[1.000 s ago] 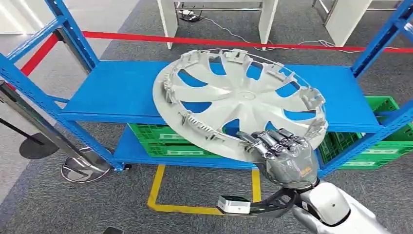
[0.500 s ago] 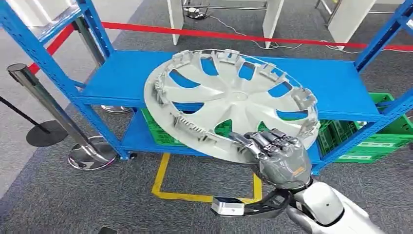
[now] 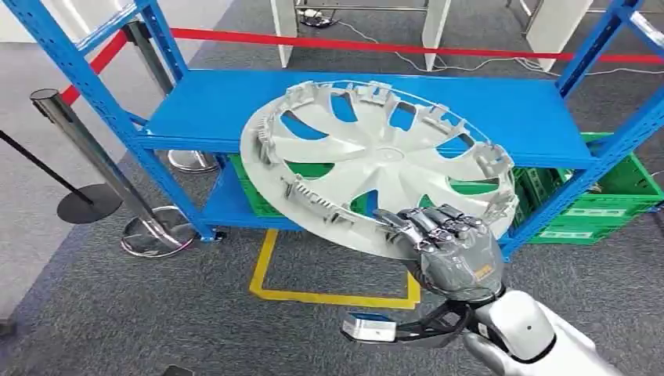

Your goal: Take the parts from the cabinet and place them on the table.

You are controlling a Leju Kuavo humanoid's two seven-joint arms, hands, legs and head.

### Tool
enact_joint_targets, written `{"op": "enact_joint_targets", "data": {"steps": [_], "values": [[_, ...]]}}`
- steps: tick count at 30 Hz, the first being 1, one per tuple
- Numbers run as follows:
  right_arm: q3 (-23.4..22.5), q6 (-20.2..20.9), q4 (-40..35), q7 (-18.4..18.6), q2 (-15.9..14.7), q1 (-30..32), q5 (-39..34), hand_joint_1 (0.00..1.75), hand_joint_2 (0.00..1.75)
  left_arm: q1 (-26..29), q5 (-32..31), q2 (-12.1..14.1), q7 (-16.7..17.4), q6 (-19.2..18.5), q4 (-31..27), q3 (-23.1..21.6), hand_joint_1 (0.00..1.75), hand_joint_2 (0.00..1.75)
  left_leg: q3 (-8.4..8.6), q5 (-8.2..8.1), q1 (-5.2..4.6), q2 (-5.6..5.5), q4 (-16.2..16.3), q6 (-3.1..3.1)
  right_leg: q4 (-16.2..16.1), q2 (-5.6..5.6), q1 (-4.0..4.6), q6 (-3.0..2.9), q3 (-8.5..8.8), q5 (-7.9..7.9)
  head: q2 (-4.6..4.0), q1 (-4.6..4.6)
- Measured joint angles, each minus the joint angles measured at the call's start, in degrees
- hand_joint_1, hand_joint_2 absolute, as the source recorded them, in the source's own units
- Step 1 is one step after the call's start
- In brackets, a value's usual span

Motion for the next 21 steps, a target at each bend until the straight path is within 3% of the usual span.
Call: {"op": "enact_joint_targets", "data": {"steps": [2, 3, 4, 5, 6, 7, 8, 9, 10, 12, 13, 14, 15, 17, 18, 19, 20, 21], "values": [[0.0, 0.1, 0.0, -0.1, 0.0, 0.1, -0.1, 1.75, 1.75, 0.0, 0.4, 0.2, -0.1, 0.0, 0.0, -0.1, 0.00, 0.00, -1.72, -7.83, 0.37, 0.04, 8.6, -0.79, 0.1, -0.22, 0.05, -0.24, -1.47, 1.38, 0.00, -0.17], [0.0, 0.2, 0.0, -0.1, 0.0, 0.1, -0.2, 1.75, 1.75, -0.1, 0.5, 0.2, -0.2, 0.1, 0.0, -0.2, 0.00, 0.00, -2.39, -9.90, 0.46, 0.05, 13.2, -1.04, 0.3, -0.32, 0.07, -0.23, -2.39, 2.07, 0.00, -0.20], [0.0, 0.2, 0.0, -0.1, 0.0, 0.1, -0.2, 1.75, 1.75, -0.3, 0.7, 0.2, -0.2, 0.1, 0.0, -0.5, 0.00, 0.00, -2.45, -9.88, 0.54, 0.05, 16.3, -1.21, 0.6, -0.44, 0.08, -0.21, -3.40, 2.65, 0.00, -0.20], [0.0, 0.2, 0.0, -0.1, 0.0, 0.1, -0.2, 1.75, 1.75, -0.4, 0.8, 0.3, -0.2, 0.1, 0.0, -0.8, 0.00, 0.00, -1.60, -8.35, 0.61, 0.06, 16.9, -1.28, 1.0, -0.48, 0.07, -0.14, -4.42, 3.15, 0.00, -0.22], [0.0, 0.2, 0.0, -0.2, 0.0, 0.1, -0.2, 1.75, 1.75, -0.4, 0.8, 0.3, -0.2, 0.1, 0.0, -0.9, 0.00, 0.00, 0.27, -6.07, 0.71, 0.06, 15.3, -1.29, 1.3, -0.49, 0.07, -0.04, -5.50, 3.60, 0.00, -0.22], [0.0, 0.3, 0.0, -0.2, 0.0, 0.1, -0.2, 1.75, 1.75, -0.4, 0.9, 0.4, -0.3, 0.1, 0.0, -1.0, 0.00, 0.00, 3.19, -4.19, 0.75, 0.06, 11.6, -1.16, 1.8, -0.47, 0.07, 0.14, -6.49, 4.05, 0.00, -0.20], [0.0, 0.4, 0.0, -0.2, 0.0, 0.1, -0.2, 1.75, 1.75, -0.5, 0.9, 0.5, -0.3, 0.2, 0.0, -1.1, 0.00, 0.00, 7.00, -3.56, 0.75, 0.04, 6.4, -0.91, 2.2, -0.42, 0.07, 0.35, -7.15, 4.40, 0.00, -0.24], [0.0, 0.5, 0.0, -0.2, 0.1, 0.1, -0.3, 1.75, 1.75, -0.5, 1.1, 0.6, -0.3, 0.2, 0.0, -1.1, 0.00, 0.00, 10.47, -5.10, 0.70, -0.07, 1.3, -0.53, 2.4, -0.46, 0.16, 0.64, -7.66, 4.63, 0.00, -0.22], [0.0, 0.7, 0.0, -0.2, 0.1, 0.0, -0.4, 1.75, 1.75, -0.6, 1.3, 0.7, -0.4, 0.2, 0.0, -1.2, 0.00, 0.00, 12.40, -6.37, 0.49, -0.09, -2.6, -0.07, 2.8, -0.48, 0.35, 0.98, -7.97, 5.09, 0.00, -0.04], [0.1, 0.9, 0.0, -0.3, 0.2, -0.2, -0.5, 1.75, 1.75, -0.8, 1.5, 0.8, -0.6, 0.3, 0.0, -1.4, 0.00, 0.00, 11.72, -6.33, 0.18, -0.10, -2.8, 0.40, 2.6, -0.57, 0.10, 1.83, -8.79, 6.29, 0.00, -0.15], [0.1, 1.0, 0.0, -0.3, 0.2, -0.2, -0.6, 1.75, 1.75, -0.7, 1.9, 0.9, -0.6, 0.3, 0.0, -1.6, 0.00, 0.00, 11.23, -5.76, 0.08, -0.06, -2.9, 1.04, 2.5, -0.53, 0.08, 2.35, -9.02, 6.88, 0.00, -0.17], [0.1, 1.1, 0.0, -0.3, 0.2, -0.2, -0.6, 1.75, 1.75, -0.7, 2.0, 0.9, -0.6, 0.3, 0.0, -1.9, 0.00, 0.00, 10.89, -4.91, 0.66, 0.26, -3.4, 1.82, 2.8, -0.30, -0.11, 2.65, -9.80, 6.10, 0.00, -0.20], [0.1, 1.1, 0.0, -0.3, 0.2, -0.2, -0.8, 1.75, 1.75, -0.8, 2.0, 1.0, -0.7, 0.4, 0.0, -2.1, 0.00, 0.00, 10.23, -4.36, 0.48, 0.33, -3.3, 2.37, 4.1, -0.06, 0.00, 2.78, -10.72, 3.75, 0.00, -0.04], [0.1, 1.2, 0.1, -0.4, 0.2, -0.1, -0.8, 1.75, 1.75, -0.9, 2.0, 1.0, -0.7, 0.4, 0.0, -2.3, 0.00, 0.00, 8.81, -3.26, 0.39, 0.40, -3.3, 2.78, 12.3, 0.24, -0.04, 2.98, -13.04, -2.55, 0.00, 0.26], [0.2, 1.2, 0.1, -0.4, 0.2, -0.1, -0.8, 1.75, 1.75, -0.9, 2.0, 1.0, -0.7, 0.4, 0.0, -2.4, 0.00, 0.00, 8.06, -2.69, 0.27, 0.42, -3.2, 2.85, 17.2, 0.27, -0.02, 3.11, -14.25, -4.84, 0.00, 0.13], [0.2, 1.2, 0.2, -0.4, 0.2, -0.1, -0.8, 1.75, 1.75, -1.0, 2.0, 1.0, -0.7, 0.4, 0.0, -2.4, 0.00, 0.00, 7.24, -2.19, 0.19, 0.44, -3.0, 2.86, 20.6, 0.28, -0.02, 3.15, -14.77, -5.60, 0.00, 0.22], [0.2, 1.2, 0.2, -0.4, 0.2, -0.1, -0.8, 1.75, 1.75, -1.0, 2.0, 1.0, -0.7, 0.4, 0.0, -2.4, 0.00, 0.00, 6.52, -1.78, 0.15, 0.44, -2.8, 2.84, 21.1, 0.28, -0.02, 3.11, -14.08, -4.79, 0.00, 0.15], [0.2, 1.2, 0.2, -0.4, 0.2, -0.1, -0.8, 1.75, 1.75, -1.0, 2.0, 1.0, -0.7, 0.4, 0.0, -2.4, 0.00, 0.00, 5.72, -1.37, 0.13, 0.43, -2.4, 2.76, 19.0, 0.28, -0.01, 3.05, -11.94, -2.73, 0.00, 0.20]]}}
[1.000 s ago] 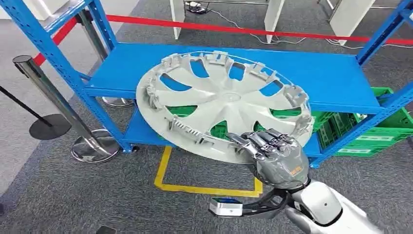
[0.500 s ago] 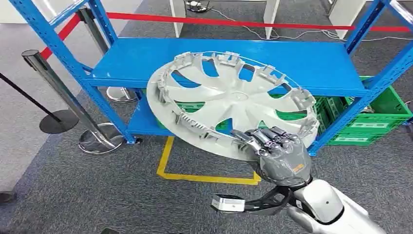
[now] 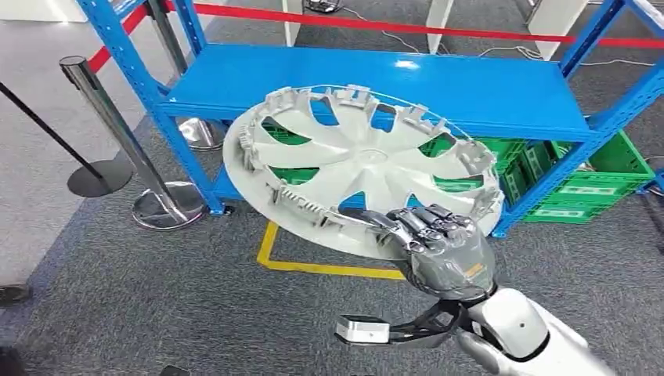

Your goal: Take the parts from the cabinet and place them on the table.

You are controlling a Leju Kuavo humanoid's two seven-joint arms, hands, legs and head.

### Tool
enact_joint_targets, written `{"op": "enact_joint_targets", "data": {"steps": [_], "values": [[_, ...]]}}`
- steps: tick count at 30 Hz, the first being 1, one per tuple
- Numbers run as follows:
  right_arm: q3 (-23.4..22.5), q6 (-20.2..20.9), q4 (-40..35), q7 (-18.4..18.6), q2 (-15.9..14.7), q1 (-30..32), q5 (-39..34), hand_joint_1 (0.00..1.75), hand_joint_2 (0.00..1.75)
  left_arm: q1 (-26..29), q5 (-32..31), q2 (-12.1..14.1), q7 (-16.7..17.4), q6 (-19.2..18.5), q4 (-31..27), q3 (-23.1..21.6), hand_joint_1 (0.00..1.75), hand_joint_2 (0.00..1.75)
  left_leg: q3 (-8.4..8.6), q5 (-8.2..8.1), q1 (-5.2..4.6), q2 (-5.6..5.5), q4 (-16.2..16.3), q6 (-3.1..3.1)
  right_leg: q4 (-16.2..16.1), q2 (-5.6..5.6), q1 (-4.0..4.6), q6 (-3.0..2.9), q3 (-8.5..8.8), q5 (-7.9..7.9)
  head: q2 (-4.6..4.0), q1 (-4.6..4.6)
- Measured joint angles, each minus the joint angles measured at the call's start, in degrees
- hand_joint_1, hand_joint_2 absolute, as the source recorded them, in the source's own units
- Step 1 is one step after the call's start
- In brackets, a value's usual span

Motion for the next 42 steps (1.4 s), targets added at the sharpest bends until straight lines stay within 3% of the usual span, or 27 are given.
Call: {"op": "enact_joint_targets", "data": {"steps": [1, 2, 4, 6, 8, 10, 12, 13, 14, 15, 17, 18, 19, 20, 23, 24, 25, 27, 28, 29, 31, 33, 35, 36, 39, 40, 42], "values": [[0.0, 0.0, 0.0, 0.0, 0.0, 0.0, 0.0, 1.75, 1.75, 0.0, 0.0, 0.0, 0.0, 0.0, 0.0, 0.0, 0.00, 0.00, -0.53, 0.22, 0.00, -0.02, 0.2, -0.08, -2.7, -0.01, 0.00, -0.10, 2.14, 1.55, 0.00, -0.02], [0.0, 0.0, 0.0, 0.0, 0.0, -0.1, 0.0, 1.75, 1.75, 0.0, 0.0, 0.0, 0.0, 0.0, 0.0, 0.0, 0.00, 0.00, -1.32, 0.59, -0.01, -0.10, 0.6, -0.26, -8.9, -0.01, 0.00, -0.36, 6.34, 3.48, 0.00, 0.00], [0.0, 0.0, 0.0, 0.0, 0.0, -0.4, 0.0, 1.75, 1.75, 0.0, 0.0, 0.0, 0.0, 0.0, 0.0, 0.0, 0.00, 0.00, -2.43, 1.10, -0.31, -0.18, 1.3, -0.90, -16.9, 0.03, 0.30, -0.63, 11.84, 1.98, 0.00, 0.00], [0.0, 0.0, 0.0, 0.0, 0.0, -0.5, 0.0, 1.75, 1.75, 0.0, 0.0, 0.0, 0.0, 0.0, 0.0, 0.0, 0.00, 0.00, -2.92, 2.39, -0.14, -0.10, 1.2, -1.52, -17.5, 0.17, 0.46, -0.75, 11.31, 2.18, 0.00, -0.09], [0.1, 0.2, 0.0, 0.1, 0.2, -0.5, -0.1, 1.75, 1.75, 0.0, 0.2, 0.1, 0.0, 0.1, 0.0, -0.1, 0.00, 0.00, -3.62, 3.39, -0.31, -0.19, 1.1, -2.21, -17.6, 0.05, 0.21, -1.71, 10.40, 3.46, 0.00, -0.04], [0.1, 0.5, 0.0, 0.2, 0.3, -0.8, -0.2, 1.75, 1.75, 0.1, 0.5, 0.1, 0.0, 0.2, 0.0, -0.3, 0.00, 0.00, -4.64, -1.64, -0.04, -0.18, 4.3, -3.01, -17.6, -0.28, 0.02, -3.05, 9.23, 4.41, 0.00, -0.42], [0.2, 0.6, 0.0, 0.1, 0.4, -0.8, -0.2, 1.75, 1.75, 0.0, 0.6, 0.2, 0.0, 0.2, 0.0, -0.3, 0.00, 0.00, -6.89, -7.78, 0.20, -0.18, 13.3, -3.56, -17.3, -0.46, 0.11, -3.30, 7.79, 5.29, 0.00, -0.39], [0.3, 0.6, 0.0, 0.1, 0.4, -0.8, -0.2, 1.75, 1.75, 0.0, 0.7, 0.2, 0.0, 0.2, 0.0, -0.3, 0.00, 0.00, -7.67, -9.71, 0.24, -0.18, 17.6, -3.69, -17.0, -0.56, 0.15, -3.33, 6.90, 5.79, 0.00, -0.44], [0.4, 0.6, 0.0, 0.1, 0.4, -0.9, -0.2, 1.75, 1.75, 0.0, 0.7, 0.2, 0.0, 0.2, 0.0, -0.3, 0.00, 0.00, -7.48, -9.77, 0.30, -0.18, 19.7, -3.76, -16.7, -0.60, 0.16, -3.32, 6.00, 6.28, 0.00, -0.42], [0.5, 0.7, 0.0, 0.1, 0.4, -0.9, -0.2, 1.75, 1.75, 0.0, 0.7, 0.2, 0.0, 0.2, 0.0, -0.4, 0.00, 0.00, -6.29, -8.43, 0.32, -0.18, 19.3, -3.73, -16.5, -0.60, 0.19, -3.29, 5.13, 6.75, 0.00, -0.44], [0.7, 0.8, 0.0, 0.1, 0.4, -0.9, -0.2, 1.75, 1.75, -0.1, 0.8, 0.3, 0.0, 0.2, 0.0, -0.4, 0.00, 0.00, -0.70, -4.17, 0.30, -0.19, 12.2, -3.30, -15.9, -0.55, 0.24, -3.03, 3.34, 7.73, 0.00, -0.46], [0.7, 0.8, 0.0, 0.1, 0.4, -1.0, -0.2, 1.75, 1.75, -0.2, 0.8, 0.3, 0.0, 0.2, 0.0, -0.4, 0.00, 0.00, 2.88, -3.62, 0.27, -0.27, 7.2, -2.93, -15.7, -0.47, 0.24, -2.82, 2.79, 8.17, 0.00, -0.44], [0.7, 0.8, 0.0, 0.1, 0.5, -1.1, -0.2, 1.75, 1.75, -0.3, 0.8, 0.4, 0.0, 0.2, 0.0, -0.4, 0.00, 0.00, 6.01, -5.21, 0.03, -0.42, 2.1, -2.52, -15.6, -0.43, 0.45, -2.49, 2.35, 8.60, 0.00, -0.44], [0.7, 0.8, 0.0, 0.1, 0.5, -1.3, -0.3, 1.75, 1.75, -0.4, 0.9, 0.5, -0.1, 0.2, 0.0, -0.4, 0.00, 0.00, 7.22, -5.91, -0.04, -0.40, -0.6, -2.12, -15.6, -0.54, 0.48, -2.14, 2.14, 9.22, 0.00, -0.26], [0.8, 1.0, 0.0, 0.1, 0.7, -1.6, -0.3, 1.75, 1.75, -0.3, 1.3, 0.7, -0.1, 0.2, 0.0, -0.4, 0.00, 0.00, 5.88, -4.20, -0.46, -0.38, -0.4, -1.15, -16.6, -0.58, 0.17, -1.27, 1.87, 11.35, 0.00, -0.35], [0.8, 1.1, 0.0, 0.1, 0.7, -1.6, -0.3, 1.75, 1.75, -0.3, 1.3, 0.6, -0.1, 0.2, 0.0, -0.4, 0.00, 0.00, 5.47, -3.31, -0.06, -0.16, -0.7, -0.65, -16.6, -0.51, 0.16, -0.96, 1.39, 10.78, 0.00, -0.37], [0.8, 1.2, 0.0, 0.1, 0.7, -1.6, -0.4, 1.75, 1.75, -0.4, 1.4, 0.6, -0.2, 0.2, 0.0, -0.4, 0.00, 0.00, 4.69, -2.76, -0.05, -0.02, -0.7, -0.32, -15.3, -0.25, 0.06, -0.85, 0.61, 8.09, 0.00, -0.28], [0.9, 1.5, 0.1, 0.1, 0.7, -1.7, -0.5, 1.75, 1.75, -0.4, 1.8, 0.6, -0.2, 0.2, 0.0, -0.4, 0.00, 0.00, 2.85, -1.26, -0.12, 0.01, -0.6, 0.17, -7.0, -0.08, 0.06, -0.55, -1.99, 0.29, 0.00, -0.20], [1.0, 1.6, 0.2, 0.1, 0.8, -1.7, -0.5, 1.75, 1.75, -0.4, 1.9, 0.6, -0.2, 0.2, 0.0, -0.4, 0.00, 0.00, 1.69, -0.38, -0.19, 0.01, -0.6, 0.25, -1.7, -0.03, 0.07, -0.40, -3.05, -2.23, 0.00, -0.17], [1.0, 1.7, 0.3, 0.1, 0.9, -1.7, -0.6, 1.75, 1.75, -0.4, 1.9, 0.6, -0.3, 0.2, 0.0, -0.4, 0.00, 0.00, 0.59, 0.42, -0.26, 0.01, -0.5, 0.22, 1.8, -0.01, 0.08, -0.34, -3.32, -2.61, 0.00, -0.20], [1.2, 2.0, 0.5, 0.1, 1.0, -1.7, -0.7, 1.75, 1.75, -0.4, 2.0, 0.6, -0.3, 0.2, 0.0, -0.4, 0.00, 0.00, -1.56, 1.87, -0.31, 0.01, -0.2, 0.10, 1.5, -0.01, 0.08, -0.46, -0.58, 1.35, 0.00, -0.20], [1.2, 2.1, 0.5, 0.1, 1.1, -1.8, -0.8, 1.75, 1.75, -0.4, 2.1, 0.6, -0.3, 0.2, 0.0, -0.4, 0.00, 0.00, -3.41, 3.04, -0.32, -0.04, 0.3, -0.19, -6.2, -0.01, 0.10, -0.83, 6.09, 4.57, 0.00, -0.20], [1.2, 2.2, 0.5, 0.1, 1.5, -2.3, -0.8, 1.75, 1.75, -0.4, 2.3, 0.6, -0.4, 0.2, 0.0, -0.4, 0.00, 0.00, -4.52, 3.95, -0.62, -0.16, 1.0, -0.78, -17.5, 0.00, 0.37, -1.07, 14.41, 1.13, 0.00, -0.13], [1.2, 2.2, 0.5, 0.2, 1.6, -2.7, -0.9, 1.75, 1.75, -0.3, 2.3, 0.6, -0.4, 0.2, 0.0, -0.4, 0.00, 0.00, -4.70, 4.59, -0.60, -0.02, 1.0, -1.06, -19.1, 0.10, 0.33, -1.24, 14.99, 0.20, 0.00, -0.30], [1.4, 2.3, 0.8, 0.2, 1.9, -3.2, -0.8, 1.75, 1.75, -0.2, 2.4, 0.9, -0.5, 0.1, 0.0, -0.4, 0.00, 0.00, -5.28, 6.28, -0.41, -0.15, 0.5, -2.06, -18.7, 0.00, 0.30, -2.27, 12.64, 1.83, 0.00, -0.09], [1.5, 2.3, 0.9, 0.2, 2.0, -3.5, -0.8, 1.75, 1.75, 0.0, 2.5, 0.9, -0.5, 0.1, 0.0, -0.4, 0.00, 0.00, -5.88, 3.56, -0.20, -0.23, 1.5, -2.46, -18.6, -0.25, 0.21, -3.08, 11.91, 2.63, 0.00, -0.20], [1.7, 2.3, 1.0, 0.3, 2.4, -3.5, -0.8, 1.75, 1.75, 0.1, 2.8, 1.1, -0.7, 0.0, 0.0, -0.5, 0.00, 0.00, -7.06, -4.16, 0.03, -0.24, 8.1, -3.09, -18.5, -0.31, 0.23, -3.46, 10.68, 4.01, 0.00, -0.50]]}}
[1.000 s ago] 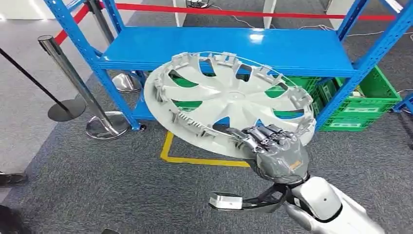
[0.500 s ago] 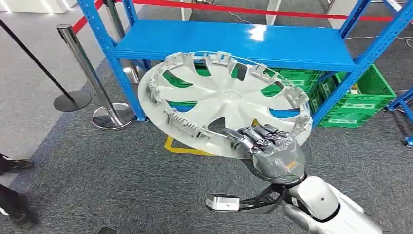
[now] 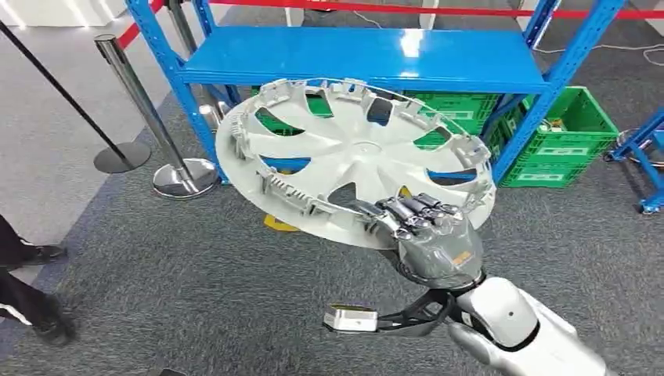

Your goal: Take the parts from the cabinet and place them on the table.

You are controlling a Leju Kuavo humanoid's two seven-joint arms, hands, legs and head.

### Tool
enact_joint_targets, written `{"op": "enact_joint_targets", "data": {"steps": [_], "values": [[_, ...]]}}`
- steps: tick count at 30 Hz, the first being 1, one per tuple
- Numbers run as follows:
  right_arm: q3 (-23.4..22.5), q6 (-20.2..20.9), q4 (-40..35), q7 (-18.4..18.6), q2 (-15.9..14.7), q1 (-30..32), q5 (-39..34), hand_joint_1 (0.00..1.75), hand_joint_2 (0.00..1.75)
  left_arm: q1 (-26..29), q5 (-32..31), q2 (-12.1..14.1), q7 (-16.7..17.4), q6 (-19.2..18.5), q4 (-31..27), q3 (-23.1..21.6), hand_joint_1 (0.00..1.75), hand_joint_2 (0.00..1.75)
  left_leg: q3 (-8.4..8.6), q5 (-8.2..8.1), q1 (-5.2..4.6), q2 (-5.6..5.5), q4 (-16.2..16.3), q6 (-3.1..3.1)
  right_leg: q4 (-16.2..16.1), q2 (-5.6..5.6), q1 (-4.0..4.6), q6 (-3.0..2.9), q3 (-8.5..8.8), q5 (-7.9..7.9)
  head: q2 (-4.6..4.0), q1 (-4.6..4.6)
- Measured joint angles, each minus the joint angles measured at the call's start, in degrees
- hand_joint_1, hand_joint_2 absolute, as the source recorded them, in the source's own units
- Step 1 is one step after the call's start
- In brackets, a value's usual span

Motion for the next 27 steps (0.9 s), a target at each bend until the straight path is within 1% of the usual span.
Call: {"op": "enact_joint_targets", "data": {"steps": [1, 2, 3, 4, 5, 6, 7, 8, 9, 10, 11, 12, 13, 14, 15, 16, 17, 18, 19, 20, 21, 22, 23, 24, 25, 26, 27], "values": [[0.1, 0.0, 0.1, 0.0, 0.0, 0.0, 0.0, 1.75, 1.75, 0.0, 0.0, 0.0, -0.1, 0.0, 0.0, 0.0, 0.00, 0.00, -0.68, -2.95, 0.09, 0.01, 4.4, -0.25, 0.1, -0.06, 0.03, -0.02, -0.61, 0.72, 0.00, 0.09], [0.2, 0.0, 0.2, 0.0, 0.0, 0.0, 0.0, 1.75, 1.75, -0.2, 0.0, 0.0, -0.2, 0.0, 0.0, 0.0, 0.00, 0.00, -1.08, -4.46, 0.18, 0.01, 8.8, -0.44, 0.5, -0.14, 0.06, -0.01, -1.72, 1.51, 0.00, 0.04], [0.3, 0.0, 0.3, 0.0, 0.1, 0.0, 0.0, 1.75, 1.75, -0.2, 0.0, 0.0, -0.2, 0.0, 0.0, 0.0, 0.00, 0.00, -0.84, -3.95, 0.29, 0.01, 11.3, -0.51, 0.9, -0.21, 0.07, 0.04, -2.97, 2.13, 0.00, 0.07], [0.4, 0.0, 0.3, 0.0, 0.1, 0.0, 0.0, 1.75, 1.75, -0.2, 0.1, 0.0, -0.2, 0.0, 0.0, 0.0, 0.00, 0.00, 0.34, -2.20, 0.36, 0.01, 11.3, -0.54, 1.4, -0.25, 0.07, 0.14, -4.15, 2.58, 0.00, 0.07], [0.5, 0.0, 0.4, 0.1, 0.1, 0.0, 0.0, 1.75, 1.75, -0.2, 0.1, 0.0, -0.3, 0.0, 0.0, 0.0, 0.00, 0.00, 2.59, -0.06, 0.40, 0.01, 8.9, -0.49, 2.0, -0.24, 0.07, 0.27, -5.35, 2.99, 0.00, 0.04], [0.5, 0.0, 0.4, 0.1, 0.1, 0.0, 0.0, 1.75, 1.75, -0.3, 0.2, 0.1, -0.3, 0.0, 0.0, 0.0, 0.00, 0.00, 5.67, 1.42, 0.43, 0.00, 4.7, -0.33, 2.5, -0.23, 0.06, 0.47, -6.33, 3.34, 0.00, 0.07], [0.6, 0.0, 0.4, 0.2, 0.1, 0.0, 0.0, 1.75, 1.75, -0.3, 0.2, 0.1, -0.3, 0.0, 0.0, 0.0, 0.00, 0.00, 9.39, 1.59, 0.43, -0.08, -0.4, -0.10, 3.0, -0.16, 0.06, 0.67, -7.06, 3.68, 0.00, 0.04], [0.6, -0.1, 0.4, 0.2, 0.2, 0.0, 0.0, 1.75, 1.75, -0.5, 0.2, 0.1, -0.4, 0.0, 0.0, 0.0, 0.00, 0.00, 12.70, -1.13, 0.27, -0.29, -5.8, 0.28, 3.4, -0.10, 0.30, 1.06, -7.64, 4.06, 0.00, 0.02], [0.6, -0.1, 0.4, 0.2, 0.2, 0.0, 0.0, 1.75, 1.75, -0.6, 0.2, 0.1, -0.5, 0.0, 0.0, 0.0, 0.00, 0.00, 13.35, -1.41, 0.18, -0.37, -7.3, 0.63, 3.4, -0.16, 0.26, 1.43, -7.80, 4.55, 0.00, 0.24], [0.6, -0.1, 0.4, 0.3, 0.2, -0.1, 0.0, 1.75, 1.75, -0.5, 0.2, 0.1, -0.5, 0.0, 0.0, 0.0, 0.00, 0.00, 12.70, -0.80, 0.01, -0.38, -7.1, 0.89, 3.1, -0.21, 0.20, 1.78, -7.74, 5.18, 0.00, 0.17], [0.6, -0.1, 0.4, 0.3, 0.2, -0.2, 0.0, 1.75, 1.75, -0.5, 0.2, 0.1, -0.7, 0.0, 0.0, 0.0, 0.00, 0.00, 12.32, -0.56, -0.18, -0.36, -7.1, 1.19, 2.9, -0.20, 0.00, 2.15, -8.02, 5.91, 0.00, -0.13], [0.6, -0.1, 0.4, 0.3, 0.2, -0.1, 0.0, 1.75, 1.75, -0.5, 0.4, 0.2, -0.7, 0.0, 0.0, 0.0, 0.00, 0.00, 11.81, 0.15, -0.18, -0.27, -7.2, 1.75, 2.7, -0.11, 0.02, 2.51, -8.23, 6.53, 0.00, 0.00], [0.6, -0.1, 0.4, 0.3, 0.2, -0.1, 0.0, 1.75, 1.75, -0.5, 0.4, 0.2, -0.7, 0.0, 0.0, 0.0, 0.00, 0.00, 11.29, 1.11, 0.18, 0.14, -7.7, 2.37, 3.2, 0.04, -0.13, 2.80, -8.65, 5.29, 0.00, -0.13], [0.6, -0.1, 0.4, 0.3, 0.2, -0.2, 0.0, 1.75, 1.75, -0.6, 0.4, 0.2, -0.7, 0.0, 0.0, 0.0, 0.00, 0.00, 10.37, 1.81, 0.14, 0.22, -7.7, 2.78, 4.8, 0.19, -0.12, 2.92, -9.53, 2.23, 0.00, 0.05], [0.6, -0.1, 0.4, 0.3, 0.2, -0.1, 0.0, 1.75, 1.75, -0.7, 0.5, 0.2, -0.7, 0.0, 0.0, 0.0, 0.00, 0.00, 9.47, 2.59, 0.12, 0.24, -7.7, 3.05, 8.3, 0.31, -0.12, 3.12, -11.07, -1.68, 0.00, 0.26], [0.6, -0.1, 0.5, 0.3, 0.2, -0.1, 0.0, 1.75, 1.75, -0.7, 0.5, 0.2, -0.7, 0.0, 0.0, 0.0, 0.00, 0.00, 8.39, 3.43, 0.06, 0.27, -7.6, 3.19, 13.0, 0.32, -0.12, 3.25, -12.12, -5.08, 0.00, 0.26], [0.7, -0.1, 0.5, 0.3, 0.2, -0.1, 0.0, 1.75, 1.75, -0.7, 0.5, 0.2, -0.7, 0.0, 0.0, 0.0, 0.00, 0.00, 7.23, 4.31, -0.04, 0.27, -7.6, 3.22, 17.6, 0.33, -0.11, 3.37, -12.93, -7.13, 0.00, 0.30], [0.7, -0.1, 0.6, 0.3, 0.2, -0.1, 0.0, 1.75, 1.75, -0.7, 0.5, 0.2, -0.7, 0.0, 0.0, 0.0, 0.00, 0.00, 6.17, 5.11, -0.11, 0.27, -7.5, 3.18, 20.5, 0.33, -0.11, 3.37, -13.03, -7.23, 0.00, 0.33], [0.7, -0.1, 0.7, 0.3, 0.2, -0.1, 0.0, 1.75, 1.75, -0.7, 0.5, 0.2, -0.7, 0.0, 0.0, 0.0, 0.00, 0.00, 5.07, 5.93, -0.18, 0.28, -7.5, 3.13, 21.2, 0.33, -0.11, 3.31, -12.10, -5.44, 0.00, 0.33], [0.8, -0.1, 0.7, 0.3, 0.2, -0.1, 0.0, 1.75, 1.75, -0.7, 0.5, 0.2, -0.7, 0.0, 0.0, 0.0, 0.00, 0.00, 4.13, 6.65, -0.23, 0.28, -7.5, 3.05, 19.9, 0.32, -0.10, 3.19, -10.23, -2.97, 0.00, 0.33], [0.8, -0.1, 0.8, 0.3, 0.2, -0.1, 0.0, 1.75, 1.75, -0.7, 0.5, 0.2, -0.7, 0.0, 0.0, -0.1, 0.00, 0.00, 3.22, 7.39, -0.28, 0.28, -7.5, 2.95, 16.5, 0.32, -0.06, 2.93, -7.11, -0.66, 0.00, 0.35], [0.8, -0.1, 0.8, 0.3, 0.2, -0.1, 0.0, 1.75, 1.75, -0.8, 0.5, 0.1, -0.7, 0.0, 0.0, -0.1, 0.00, 0.00, 2.52, 8.10, -0.32, 0.24, -7.5, 2.78, 11.7, 0.32, 0.00, 2.64, -3.22, 0.02, 0.00, 0.31], [0.8, -0.2, 0.8, 0.3, 0.2, -0.2, 0.0, 1.75, 1.75, -0.8, 0.5, 0.0, -0.7, 0.0, 0.0, -0.2, 0.00, 0.00, 2.26, 8.71, -0.40, 0.22, -7.3, 2.55, 5.4, 0.27, 0.15, 2.23, 1.61, -1.86, 0.00, 0.33], [0.8, -0.2, 0.8, 0.4, 0.2, -0.4, 0.0, 1.75, 1.75, -0.8, 0.5, 0.0, -0.7, 0.0, 0.0, -0.3, 0.00, 0.00, 1.97, 9.33, -0.62, 0.22, -7.1, 2.23, -0.8, 0.25, 0.31, 2.05, 5.65, -4.06, 0.00, 0.26], [0.8, -0.2, 0.8, 0.5, 0.2, -0.4, 0.0, 1.75, 1.75, -0.8, 0.5, 0.0, -0.7, 0.0, 0.0, -0.4, 0.00, 0.00, 1.94, 10.32, -0.50, 0.25, -7.5, 1.98, -0.8, 0.35, 0.51, 1.97, 4.92, -4.12, 0.00, 0.15], [0.8, -0.2, 0.8, 0.5, 0.2, -0.4, 0.0, 1.75, 1.75, -0.8, 0.5, 0.0, -0.9, 0.0, 0.0, -0.5, 0.00, 0.00, 1.83, 11.03, -0.26, 0.30, -7.8, 1.63, -0.7, 0.44, 0.62, 1.85, 4.31, -3.71, -0.02, 0.51], [0.8, -0.2, 0.9, 0.5, 0.2, -0.4, 0.0, 1.75, 1.75, -0.8, 0.6, 0.0, -0.9, -0.1, 0.0, -0.6, 0.00, 0.00, 1.68, 11.71, -0.28, 0.26, -8.0, 1.20, -0.5, 0.43, 0.83, 1.36, 3.76, -3.16, 0.00, 0.42]]}}
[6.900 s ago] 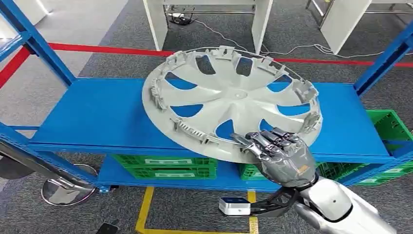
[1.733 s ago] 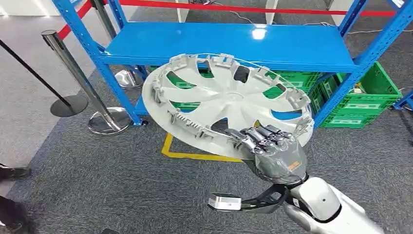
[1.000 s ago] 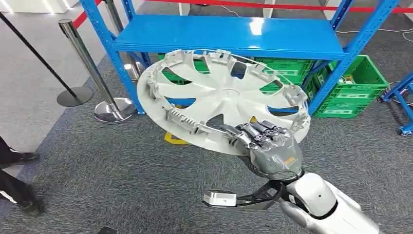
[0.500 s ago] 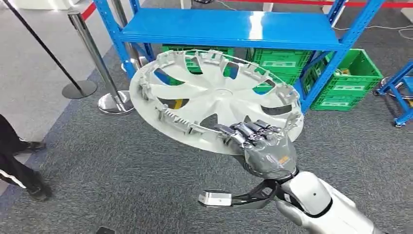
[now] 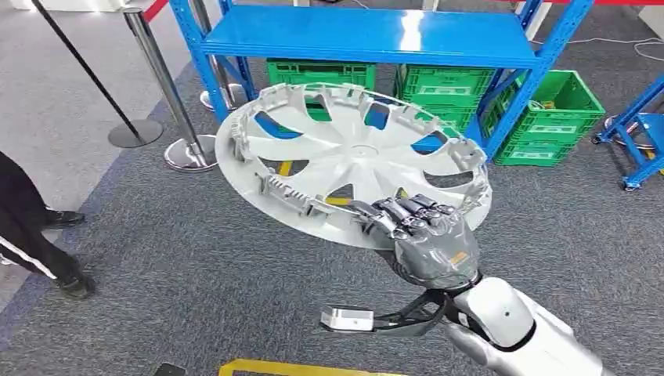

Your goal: Take the parts from the cabinet and place them on the table.

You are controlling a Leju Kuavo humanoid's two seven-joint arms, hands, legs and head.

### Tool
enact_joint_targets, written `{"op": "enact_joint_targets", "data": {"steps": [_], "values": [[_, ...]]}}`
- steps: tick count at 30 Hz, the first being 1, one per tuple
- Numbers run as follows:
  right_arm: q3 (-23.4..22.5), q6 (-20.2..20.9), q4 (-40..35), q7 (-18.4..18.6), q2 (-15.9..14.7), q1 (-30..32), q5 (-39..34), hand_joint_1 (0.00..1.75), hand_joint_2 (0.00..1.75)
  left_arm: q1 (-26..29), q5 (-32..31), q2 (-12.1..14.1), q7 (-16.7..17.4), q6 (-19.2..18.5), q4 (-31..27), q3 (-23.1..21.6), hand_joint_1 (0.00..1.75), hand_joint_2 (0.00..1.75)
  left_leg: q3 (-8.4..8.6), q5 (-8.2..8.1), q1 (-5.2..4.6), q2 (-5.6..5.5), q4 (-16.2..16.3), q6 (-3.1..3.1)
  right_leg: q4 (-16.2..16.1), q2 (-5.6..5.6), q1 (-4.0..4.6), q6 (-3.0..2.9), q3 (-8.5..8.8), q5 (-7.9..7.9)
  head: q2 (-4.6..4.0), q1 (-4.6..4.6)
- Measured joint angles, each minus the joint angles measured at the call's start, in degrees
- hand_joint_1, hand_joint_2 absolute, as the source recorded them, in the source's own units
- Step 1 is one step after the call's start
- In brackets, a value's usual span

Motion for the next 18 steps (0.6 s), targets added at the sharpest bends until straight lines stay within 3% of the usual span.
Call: {"op": "enact_joint_targets", "data": {"steps": [1, 2, 3, 4, 5, 6, 7, 8, 9, 10, 12, 13, 15, 16, 17, 18], "values": [[0.0, 0.0, 0.0, 0.0, 0.0, 0.0, 0.0, 1.75, 1.75, 0.0, 0.0, 0.0, -0.1, 0.0, 0.0, -0.2, 0.00, 0.00, -0.45, -0.12, 0.22, -0.22, 0.1, -0.36, -0.2, -0.27, -0.72, -0.62, -0.77, 1.03, -0.02, 0.07], [0.0, 0.0, 0.1, 0.0, 0.0, -0.1, 0.0, 1.75, 1.75, 0.1, 0.1, 0.0, -0.2, -0.1, 0.0, -0.4, 0.00, 0.00, -1.09, -3.24, 0.20, -0.31, 1.3, -0.75, -0.2, -0.43, -0.58, -1.23, -1.67, 1.76, 0.00, -0.08], [0.0, 0.0, 0.1, 0.0, 0.1, -0.1, 0.0, 1.75, 1.75, 0.2, 0.1, 0.0, -0.3, -0.1, 0.0, -0.5, 0.00, 0.00, -1.80, -7.52, 0.42, -0.32, 4.4, -1.09, -0.2, -0.45, -0.57, -1.50, -2.67, 2.56, 0.00, -0.39], [0.0, -0.1, 0.1, 0.0, 0.2, 0.0, 0.0, 1.75, 1.75, 0.1, 0.2, 0.1, -0.4, -0.2, 0.1, -0.5, 0.00, 0.00, -2.46, -11.95, 0.57, -0.33, 9.0, -1.45, -0.1, -0.48, -0.54, -1.51, -3.73, 3.39, 0.00, -0.44], [0.0, -0.1, 0.1, 0.0, 0.2, 0.0, 0.0, 1.75, 1.75, -0.1, 0.1, 0.2, -0.5, -0.3, 0.2, -0.5, 0.00, 0.00, -3.03, -14.38, 0.66, -0.32, 13.6, -1.72, -0.1, -0.50, -0.51, -1.52, -4.52, 3.99, 0.00, -0.41], [0.0, -0.1, 0.2, 0.0, 0.2, 0.0, 0.0, 1.75, 1.75, -0.3, 0.0, 0.2, -0.5, -0.5, 0.2, -0.7, 0.00, 0.00, -3.38, -14.67, 0.73, -0.32, 17.0, -1.87, 0.1, -0.58, -0.51, -1.49, -5.10, 4.65, -0.02, -0.46], [0.1, -0.2, 0.3, 0.0, 0.2, 0.1, 0.1, 1.75, 1.75, -0.5, 0.1, 0.3, -0.5, -0.9, 0.3, -0.9, 0.00, 0.00, -3.20, -12.46, 0.82, -0.31, 19.9, -2.00, 0.3, -0.67, -0.52, -1.35, -6.34, 5.53, 0.00, -0.44], [0.1, -0.2, 0.3, -0.1, 0.2, 0.1, 0.1, 1.75, 1.75, -0.6, 0.4, 0.4, -0.5, -1.4, 0.3, -1.1, 0.00, 0.00, -2.12, -9.38, 0.91, -0.31, 19.9, -2.04, 0.6, -0.69, -0.52, -1.18, -7.46, 6.20, 0.00, -0.44], [0.1, -0.3, 0.4, -0.2, 0.2, 0.1, 0.1, 1.75, 1.75, -0.7, 0.8, 0.5, -0.6, -1.5, 0.3, -1.4, 0.00, 0.00, 0.18, -7.56, 0.96, -0.31, 17.3, -1.99, 0.9, -0.68, -0.54, -0.97, -8.37, 6.68, 0.00, -0.41], [0.1, -0.3, 0.4, -0.2, 0.2, 0.1, 0.2, 1.75, 1.75, -0.7, 1.0, 0.5, -0.8, -1.7, 0.4, -1.6, 0.00, 0.00, 3.92, -7.13, 0.98, -0.33, 12.1, -1.80, 1.2, -0.65, -0.56, -0.74, -9.09, 7.08, 0.00, -0.46], [0.0, -0.4, 0.4, -0.2, 0.3, 0.1, 0.2, 1.75, 1.75, -0.9, 1.8, 0.7, -1.5, -1.8, 0.5, -1.9, 0.00, 0.00, 11.06, -10.91, 0.76, -0.38, 1.3, -1.12, 2.0, -0.59, -0.29, -0.19, -9.96, 7.54, 0.00, -0.44], [0.0, -0.5, 0.4, -0.3, 0.3, 0.0, 0.3, 1.75, 1.75, -1.2, 2.2, 0.7, -1.9, -1.8, 0.7, -2.0, 0.00, 0.00, 11.61, -12.16, 0.70, -0.39, -0.4, -0.52, 2.2, -0.71, -0.27, 0.24, -10.21, 7.96, 0.00, -0.35], [0.0, -0.9, 0.4, -0.4, 0.3, 0.0, 0.5, 1.75, 1.75, -1.5, 2.6, 0.8, -2.3, -1.8, 0.9, -2.4, 0.00, 0.00, 10.93, -11.73, 0.41, -0.39, -0.2, 0.20, 2.0, -0.82, -0.51, 0.92, -10.50, 8.81, -0.02, -0.37], [0.0, -1.0, 0.4, -0.4, 0.3, 0.0, 0.5, 1.75, 1.75, -1.5, 2.7, 0.8, -2.4, -1.8, 1.0, -2.7, 0.00, 0.00, 10.81, -11.09, 0.67, -0.28, -0.6, 0.86, 2.2, -0.76, -0.52, 1.20, -10.77, 8.82, -0.02, -0.44], [0.0, -1.0, 0.5, -0.4, 0.3, 0.0, 0.5, 1.75, 1.75, -1.6, 2.7, 0.8, -2.4, -1.8, 1.1, -3.0, 0.00, 0.00, 10.62, -10.71, 0.70, -0.02, -0.6, 1.25, 3.2, -0.40, -0.68, 1.42, -11.85, 7.47, 0.00, -0.33], [0.1, -1.0, 0.5, -0.5, 0.3, 0.0, 0.6, 1.75, 1.75, -1.7, 2.7, 0.8, -2.5, -1.8, 1.2, -3.1, 0.00, 0.00, 10.08, -10.34, 0.69, -0.01, -0.6, 1.66, 6.1, -0.24, -0.67, 1.64, -12.93, 5.00, 0.00, -0.13]]}}
